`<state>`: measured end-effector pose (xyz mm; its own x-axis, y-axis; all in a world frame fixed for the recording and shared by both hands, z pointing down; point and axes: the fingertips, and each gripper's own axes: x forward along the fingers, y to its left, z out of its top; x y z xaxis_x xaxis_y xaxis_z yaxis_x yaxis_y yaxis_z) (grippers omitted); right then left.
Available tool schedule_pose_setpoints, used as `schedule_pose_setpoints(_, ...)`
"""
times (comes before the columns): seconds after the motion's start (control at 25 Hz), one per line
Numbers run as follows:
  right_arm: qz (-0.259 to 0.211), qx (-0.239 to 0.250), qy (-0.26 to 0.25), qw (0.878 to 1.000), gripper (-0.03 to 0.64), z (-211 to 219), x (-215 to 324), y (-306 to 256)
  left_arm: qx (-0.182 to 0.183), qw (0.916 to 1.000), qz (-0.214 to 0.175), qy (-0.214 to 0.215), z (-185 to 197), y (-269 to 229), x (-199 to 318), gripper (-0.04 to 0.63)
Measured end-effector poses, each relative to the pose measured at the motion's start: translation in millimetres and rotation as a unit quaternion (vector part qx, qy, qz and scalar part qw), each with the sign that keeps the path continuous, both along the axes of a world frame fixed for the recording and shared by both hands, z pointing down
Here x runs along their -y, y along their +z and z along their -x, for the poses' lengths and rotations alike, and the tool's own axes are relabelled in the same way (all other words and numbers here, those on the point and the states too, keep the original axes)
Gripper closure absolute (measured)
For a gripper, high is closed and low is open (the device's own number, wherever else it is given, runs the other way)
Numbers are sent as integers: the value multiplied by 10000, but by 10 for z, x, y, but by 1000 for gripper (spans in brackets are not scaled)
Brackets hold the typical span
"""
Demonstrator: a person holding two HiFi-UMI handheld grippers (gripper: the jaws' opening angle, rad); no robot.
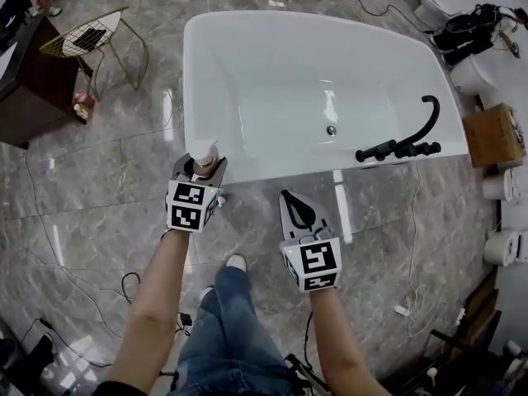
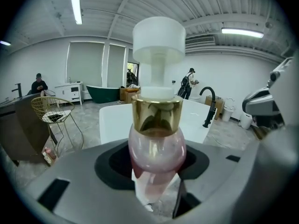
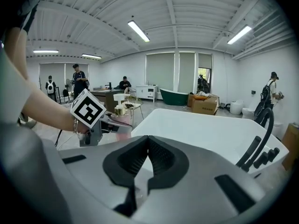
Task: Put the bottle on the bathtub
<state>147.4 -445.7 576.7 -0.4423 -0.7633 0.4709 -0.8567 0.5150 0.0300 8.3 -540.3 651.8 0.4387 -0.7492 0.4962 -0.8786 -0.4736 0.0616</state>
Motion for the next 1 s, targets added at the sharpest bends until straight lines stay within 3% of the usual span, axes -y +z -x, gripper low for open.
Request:
schedule_pose_setpoints(0.24,172,-45,37,9998,601,-85,-38,178,161,9998,-16,105,-52,233,76,377)
schedule_pose_setpoints(0.56,287,-80,217,9993,601,-174,-124,269,85,9996,-185,195,-86,284,57,371)
schedule_pose_setpoints(0.8,266,-56,282,9992,601,-128,-180,181,157,9998,68,68,-63,340,51,365)
schedule_pose_setpoints(1.0,233,-100,295,9992,601,-124,-257,73,239,9993,220,-164,4,332,-56,301)
